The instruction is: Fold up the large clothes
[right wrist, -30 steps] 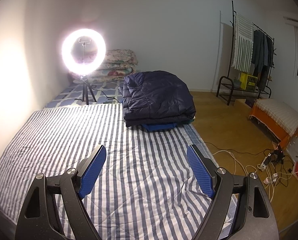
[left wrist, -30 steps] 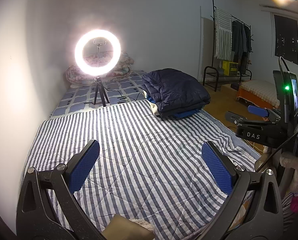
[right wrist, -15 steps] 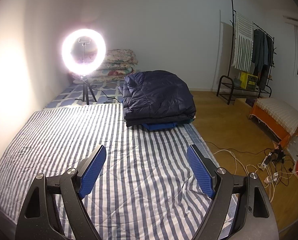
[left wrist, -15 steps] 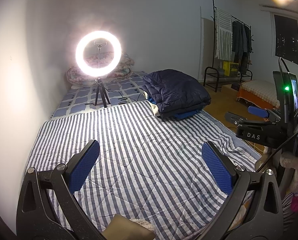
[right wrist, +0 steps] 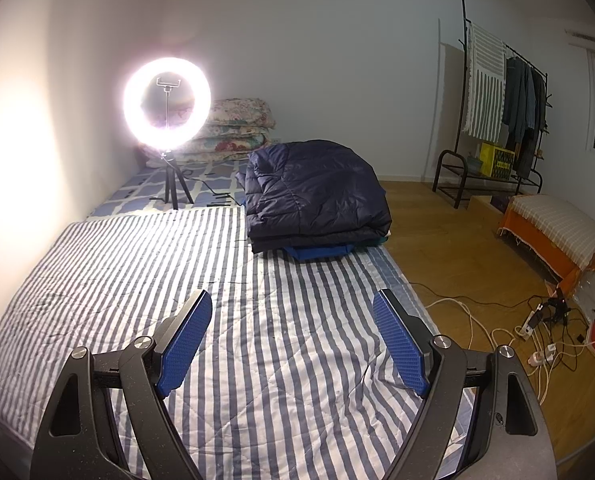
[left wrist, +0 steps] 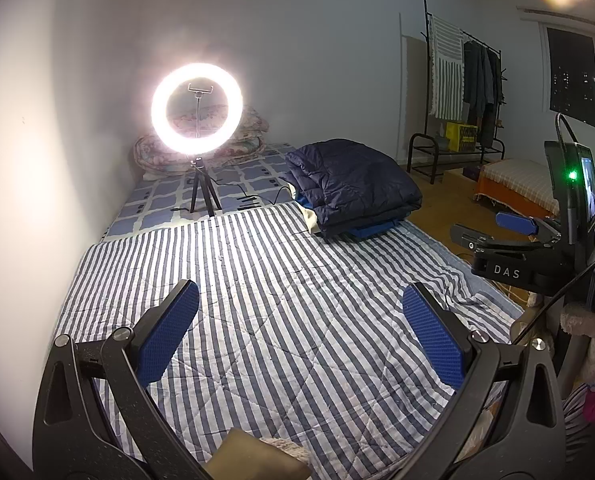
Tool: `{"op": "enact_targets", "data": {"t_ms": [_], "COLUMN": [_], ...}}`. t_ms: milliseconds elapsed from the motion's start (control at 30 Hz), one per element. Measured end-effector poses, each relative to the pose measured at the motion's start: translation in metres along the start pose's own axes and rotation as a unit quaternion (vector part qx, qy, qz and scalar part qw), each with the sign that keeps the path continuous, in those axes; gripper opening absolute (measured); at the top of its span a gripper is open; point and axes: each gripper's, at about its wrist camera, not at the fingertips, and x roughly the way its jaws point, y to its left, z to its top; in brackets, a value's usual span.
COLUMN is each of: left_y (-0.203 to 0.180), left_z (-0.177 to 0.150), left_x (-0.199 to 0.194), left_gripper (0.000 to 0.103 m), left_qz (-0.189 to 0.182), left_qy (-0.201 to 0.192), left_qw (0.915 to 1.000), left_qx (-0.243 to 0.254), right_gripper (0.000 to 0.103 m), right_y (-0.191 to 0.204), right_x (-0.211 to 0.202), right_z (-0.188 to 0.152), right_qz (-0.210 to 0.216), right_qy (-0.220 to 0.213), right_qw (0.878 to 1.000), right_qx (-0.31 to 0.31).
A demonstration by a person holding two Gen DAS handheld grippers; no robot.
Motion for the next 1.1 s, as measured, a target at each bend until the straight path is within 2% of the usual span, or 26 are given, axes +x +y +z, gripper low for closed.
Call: {"op": "enact_targets", "data": {"t_ms": [1100], "left_y": [0.0061], "left_z": [-0.0008], "left_x": [0.0004], "left_gripper": [0.103], "left_qz": [-0.001], "left_qy": [-0.003], "left_qw": [1.0000], "left_qx": [0.007], "right_gripper": [0.083], "right_y": [0.0028], "right_x": [0.0011], "right_z": [-0.0019], "right_qz": [0.001], "right_qy": [0.002], "right_qw": [1.000], "right_qx": [-0.002]}}
